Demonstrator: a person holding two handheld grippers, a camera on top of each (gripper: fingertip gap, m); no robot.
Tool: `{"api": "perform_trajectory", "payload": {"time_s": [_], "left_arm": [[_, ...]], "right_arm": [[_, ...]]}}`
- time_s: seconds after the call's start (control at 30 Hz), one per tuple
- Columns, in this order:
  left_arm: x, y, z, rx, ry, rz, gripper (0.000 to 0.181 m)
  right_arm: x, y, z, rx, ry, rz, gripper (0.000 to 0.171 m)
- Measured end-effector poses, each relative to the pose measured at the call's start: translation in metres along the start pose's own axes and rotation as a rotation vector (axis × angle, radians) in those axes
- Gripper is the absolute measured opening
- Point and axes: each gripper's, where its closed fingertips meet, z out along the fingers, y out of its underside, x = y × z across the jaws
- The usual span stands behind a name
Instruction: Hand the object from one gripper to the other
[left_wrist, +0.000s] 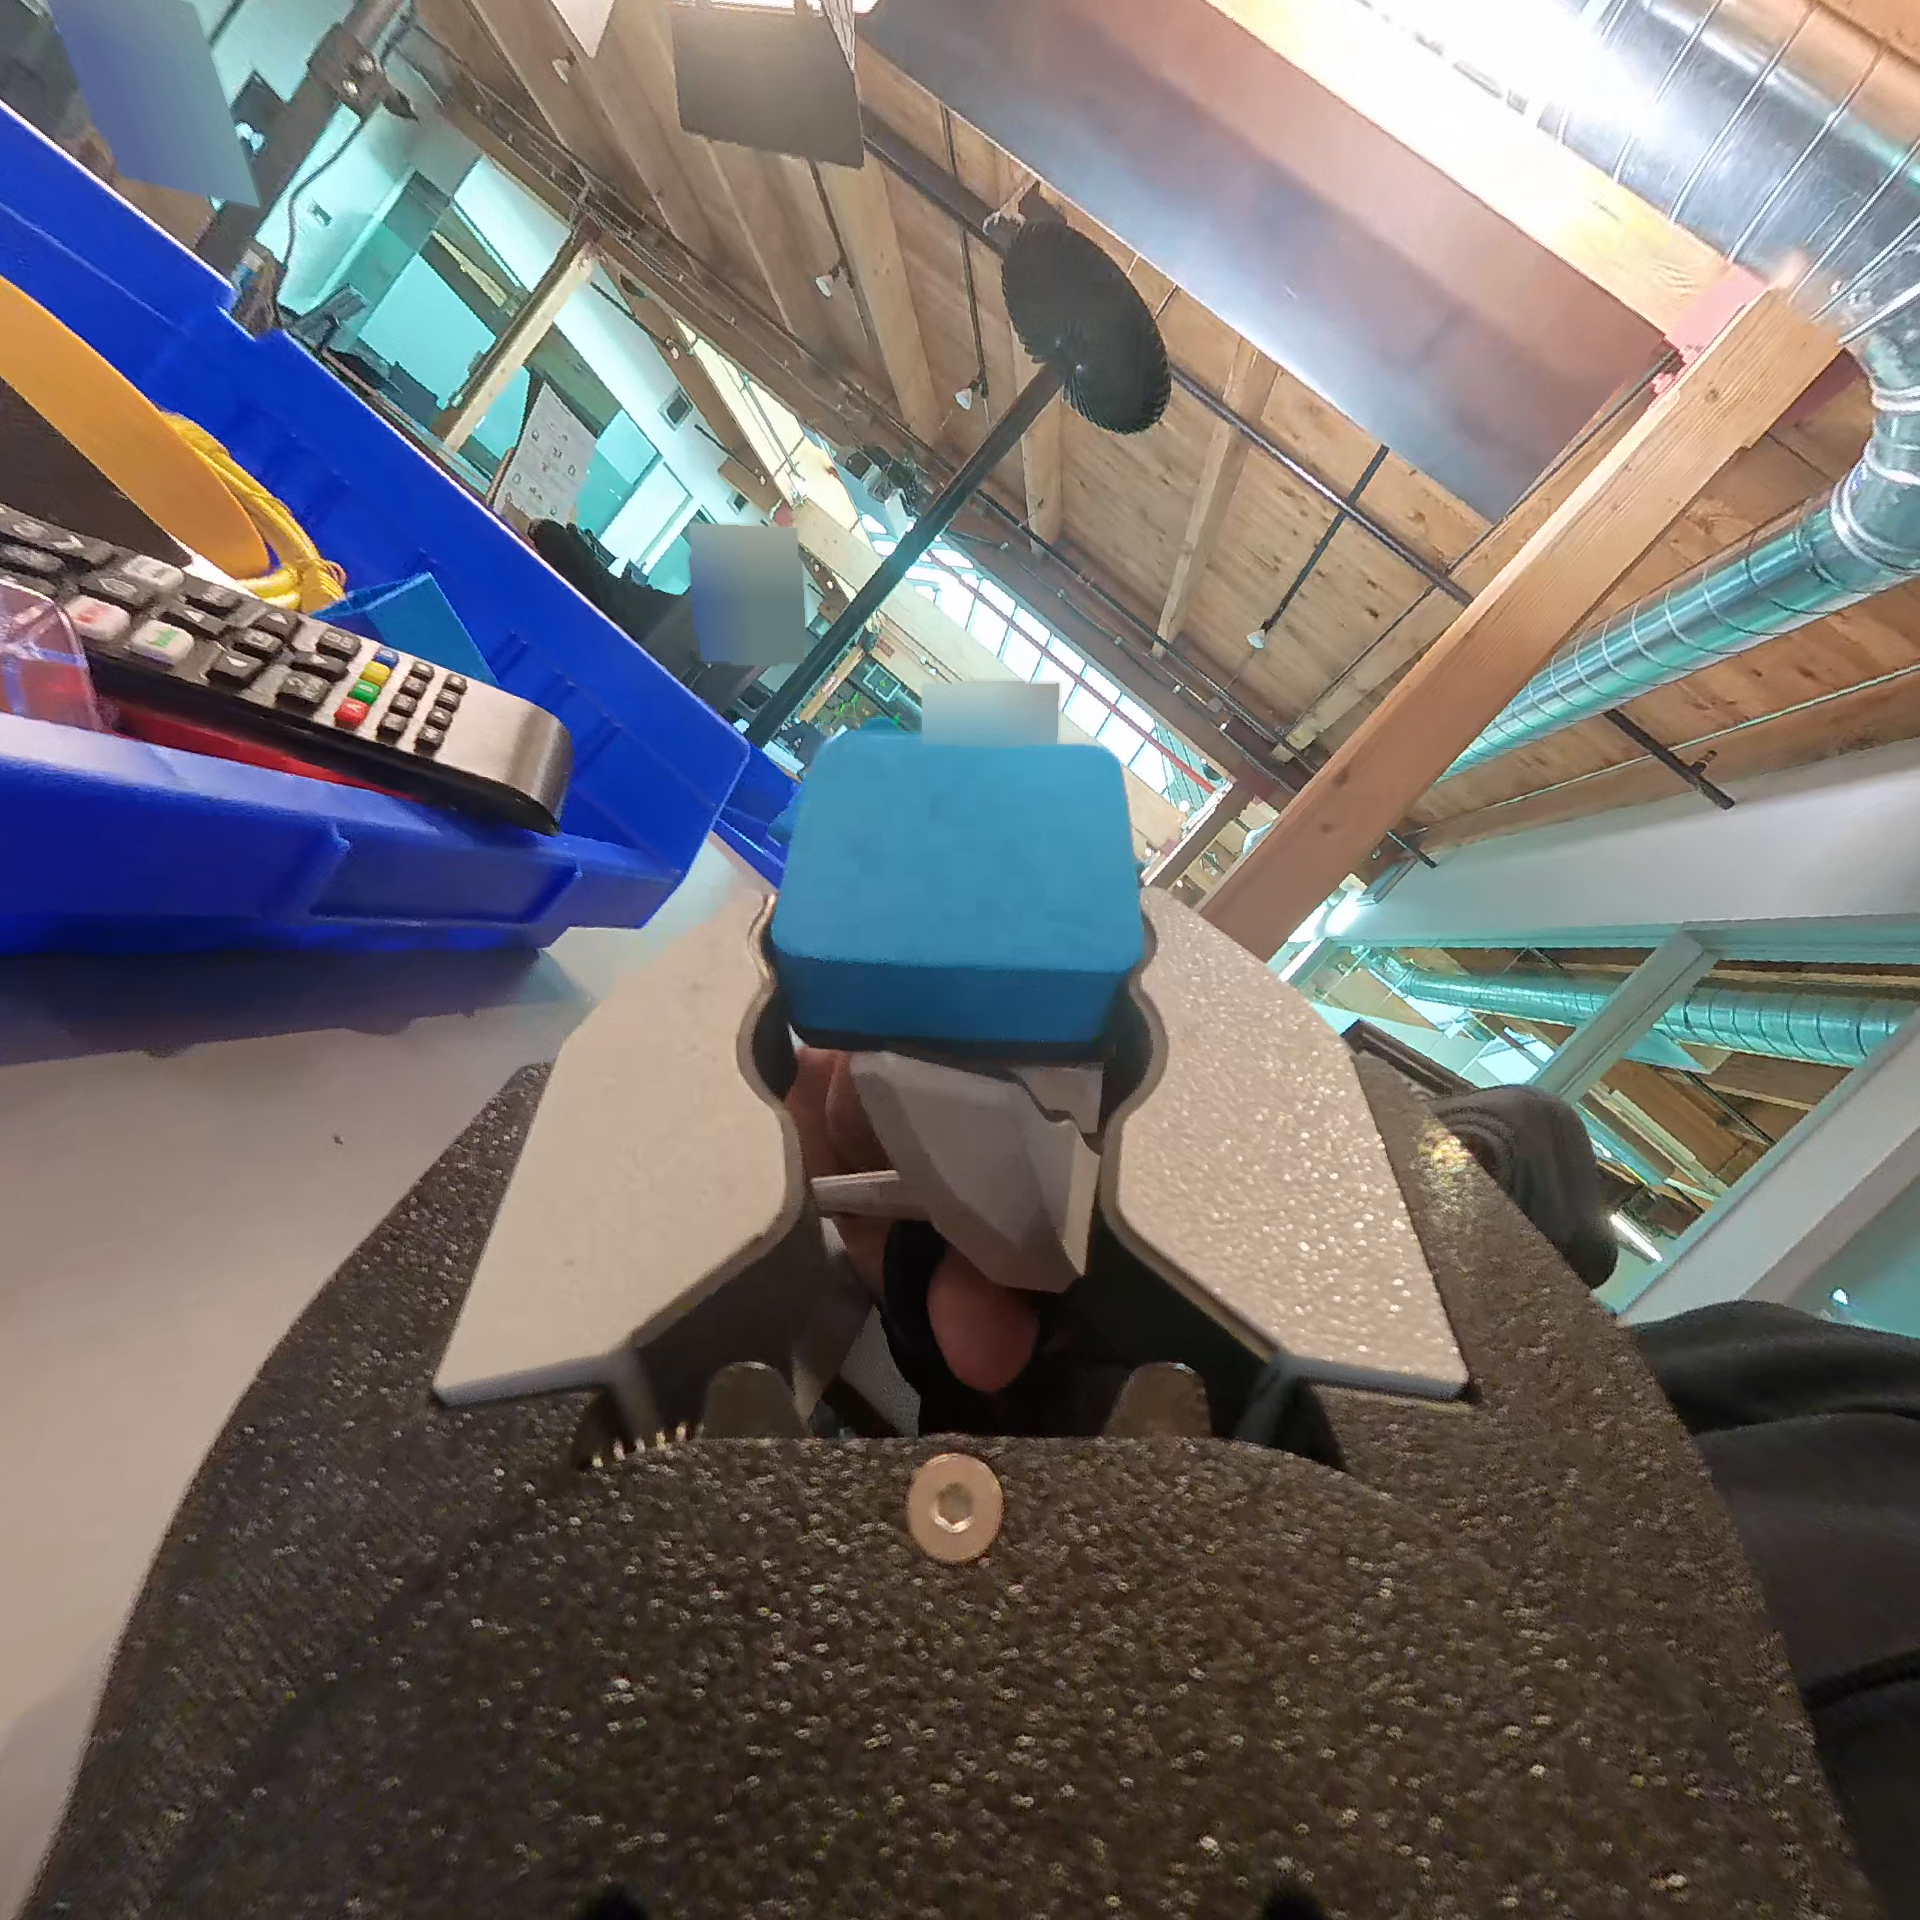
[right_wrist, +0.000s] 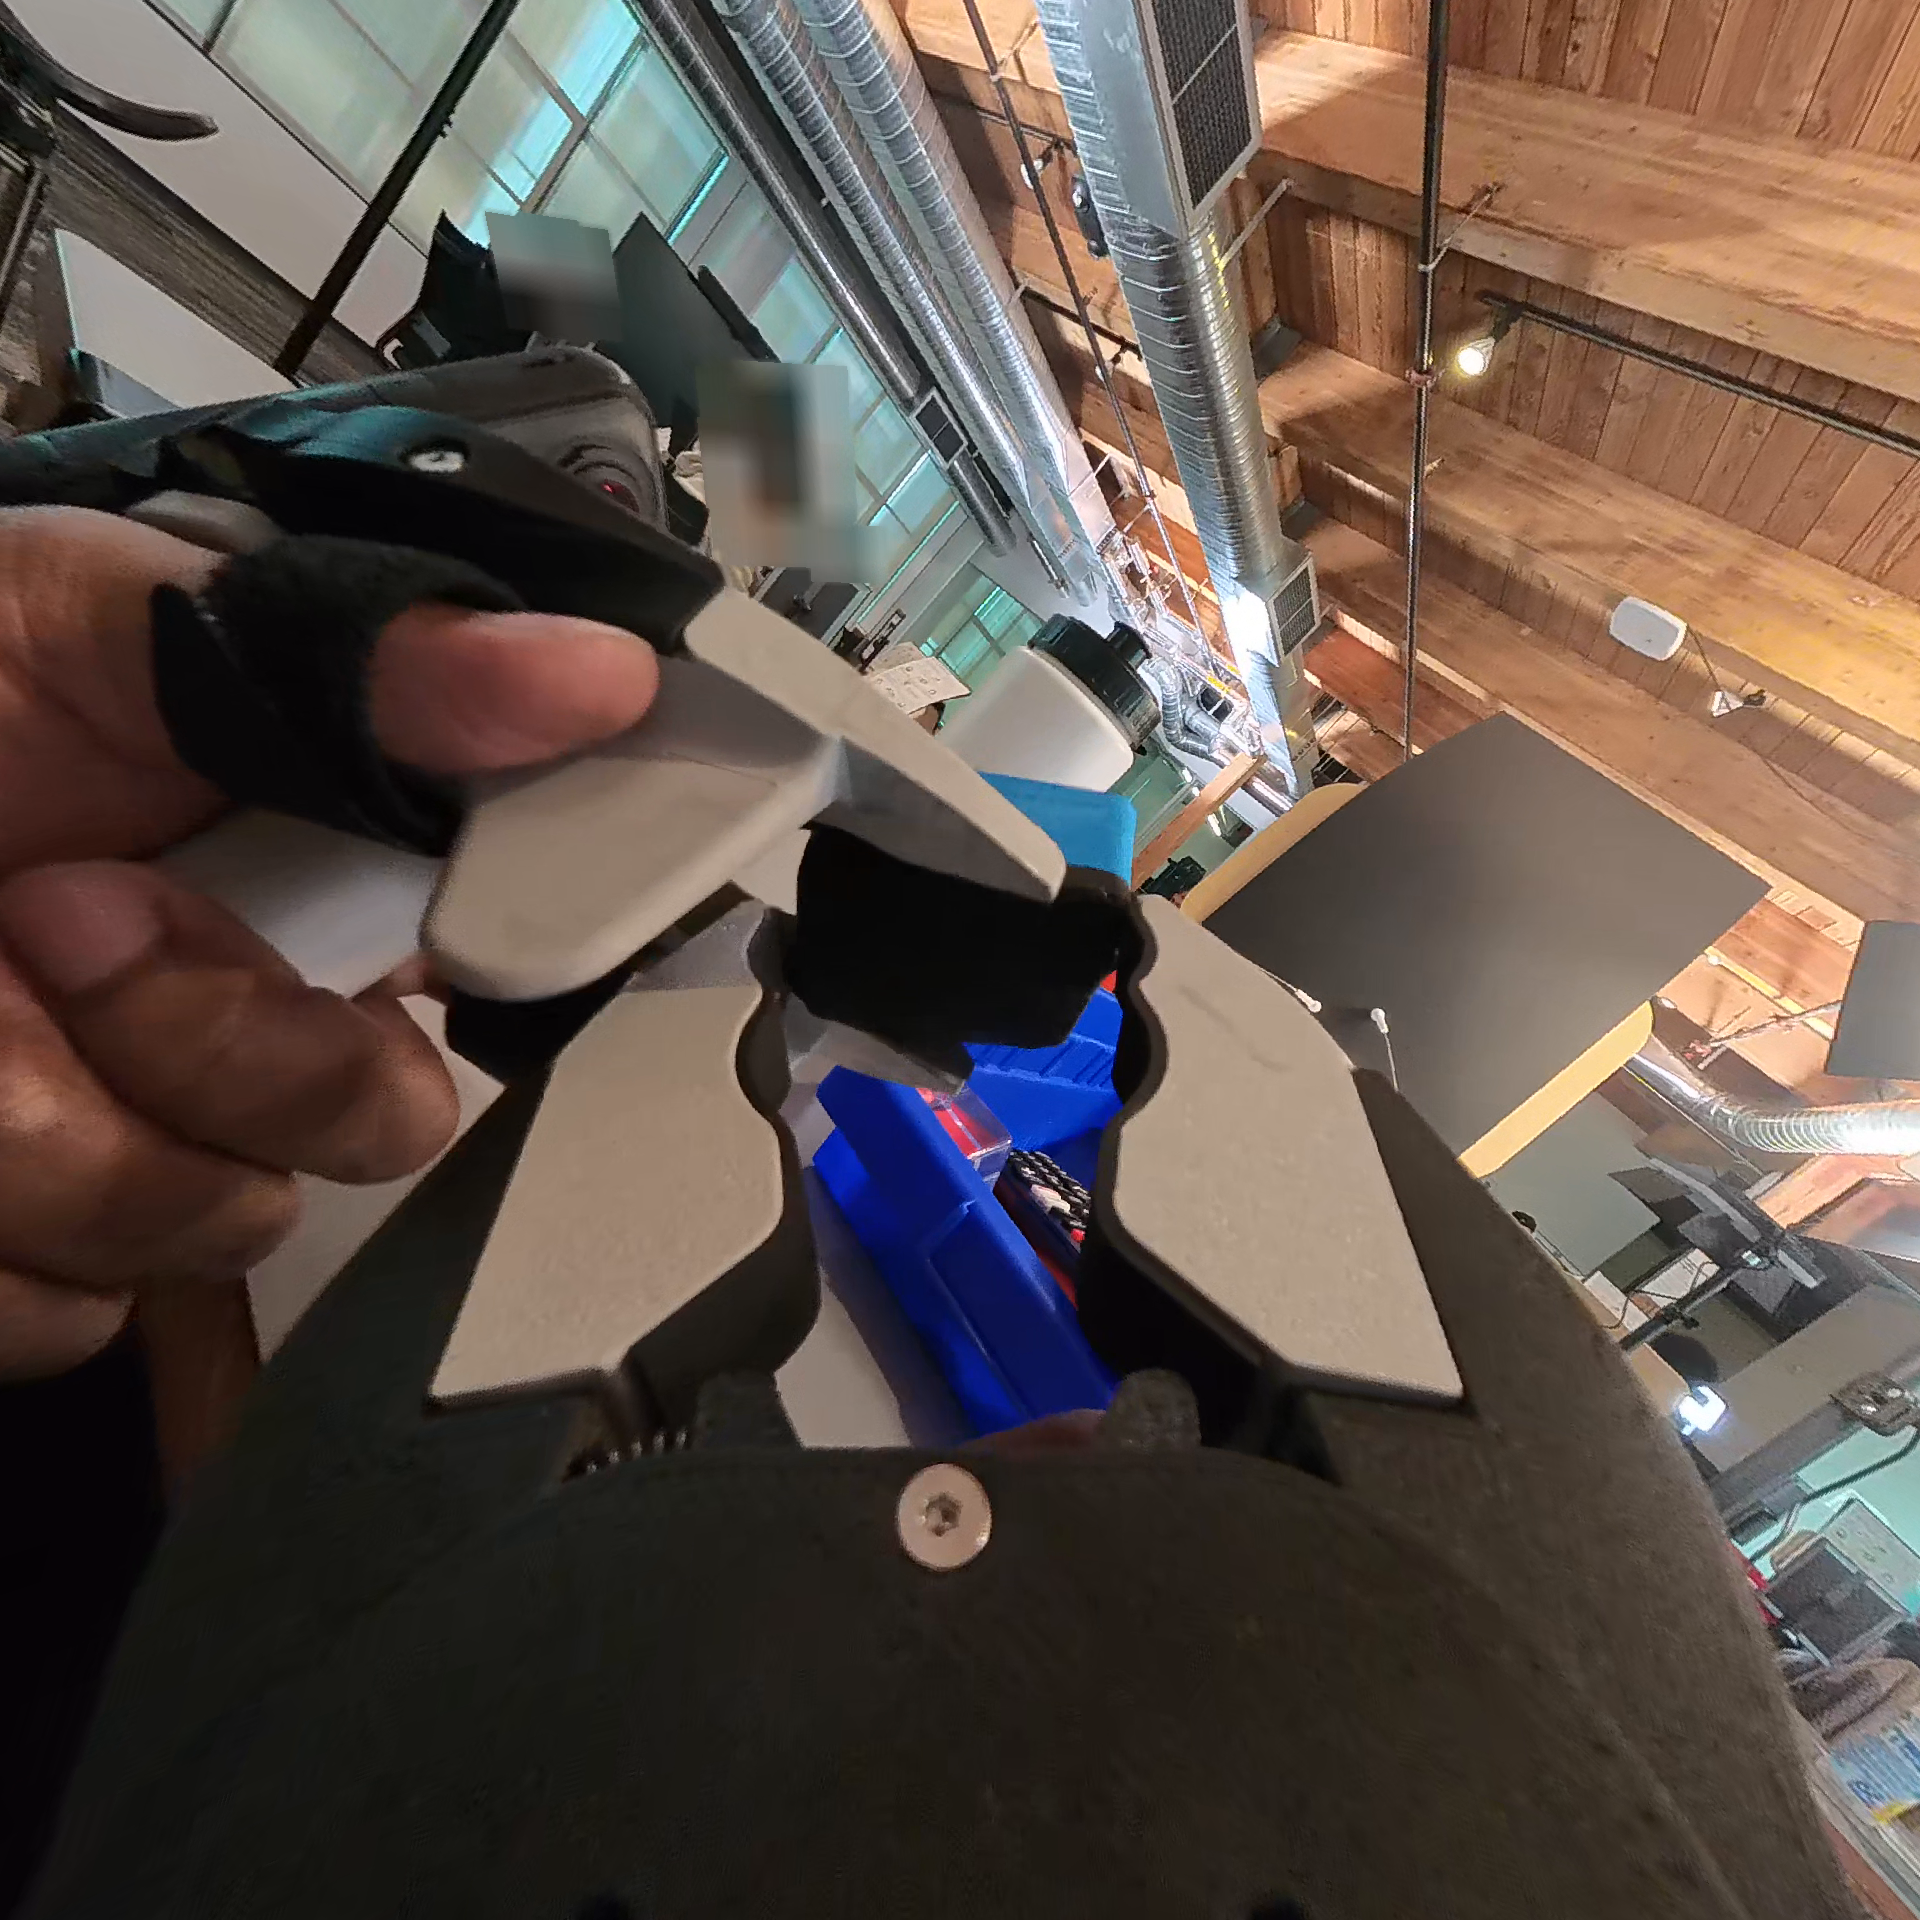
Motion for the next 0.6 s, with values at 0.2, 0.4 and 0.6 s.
{"api": "perform_trajectory", "payload": {"time_s": [0.2, 0.4, 0.6], "left_arm": [[0.003, 0.007, 0.003, -0.052, 0.006, 0.037, 0.06], [0.009, -0.021, -0.012, -0.087, -0.074, 0.465, 0.079], [-0.007, -0.029, -0.026, -0.253, -0.398, 0.994, 0.062]], "right_arm": [[0.003, 0.0, -0.001, 0.006, 0.01, 0.01, 0.059], [0.004, 0.006, 0.0, -0.016, -0.024, 0.074, 0.059], [0.004, 0.032, 0.01, -0.205, 0.099, -0.196, 0.059]]}}
